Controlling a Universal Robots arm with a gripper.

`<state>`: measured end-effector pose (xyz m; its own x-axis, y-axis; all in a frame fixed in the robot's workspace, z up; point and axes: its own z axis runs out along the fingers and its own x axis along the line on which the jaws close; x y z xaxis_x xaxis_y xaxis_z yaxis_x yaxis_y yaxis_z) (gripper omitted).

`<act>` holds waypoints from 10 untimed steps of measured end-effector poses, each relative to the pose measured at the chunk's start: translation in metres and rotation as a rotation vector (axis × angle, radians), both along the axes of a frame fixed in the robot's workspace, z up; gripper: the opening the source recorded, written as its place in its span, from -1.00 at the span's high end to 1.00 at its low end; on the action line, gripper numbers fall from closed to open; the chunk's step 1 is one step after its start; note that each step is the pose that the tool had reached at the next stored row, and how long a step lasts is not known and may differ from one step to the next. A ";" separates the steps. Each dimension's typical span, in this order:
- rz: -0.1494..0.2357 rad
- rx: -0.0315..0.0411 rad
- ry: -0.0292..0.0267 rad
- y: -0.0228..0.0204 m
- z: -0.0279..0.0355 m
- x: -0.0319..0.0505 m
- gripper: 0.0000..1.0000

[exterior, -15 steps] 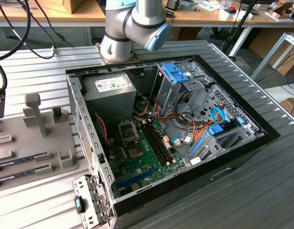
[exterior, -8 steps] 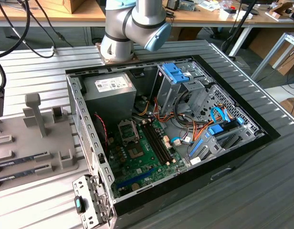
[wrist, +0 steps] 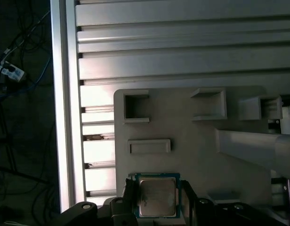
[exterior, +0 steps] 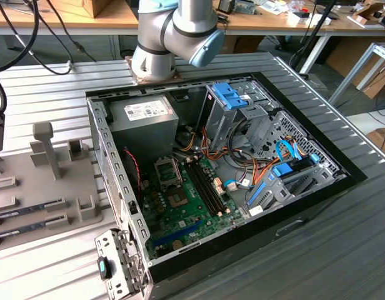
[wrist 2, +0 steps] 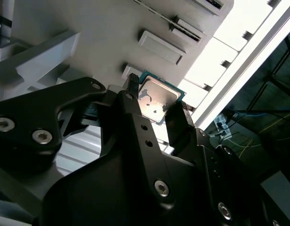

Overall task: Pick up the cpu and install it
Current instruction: 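Pick up the cpu and move it towards the insertion slot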

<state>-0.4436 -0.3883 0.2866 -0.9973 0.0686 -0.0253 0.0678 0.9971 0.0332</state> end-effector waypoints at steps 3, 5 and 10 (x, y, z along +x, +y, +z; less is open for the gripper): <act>0.000 0.0000 -0.0002 0.0000 0.0027 0.0000 0.05; 0.000 0.0000 0.0000 0.0000 0.0037 0.0000 0.05; 0.000 0.0000 0.0000 0.0000 0.0063 0.0000 0.05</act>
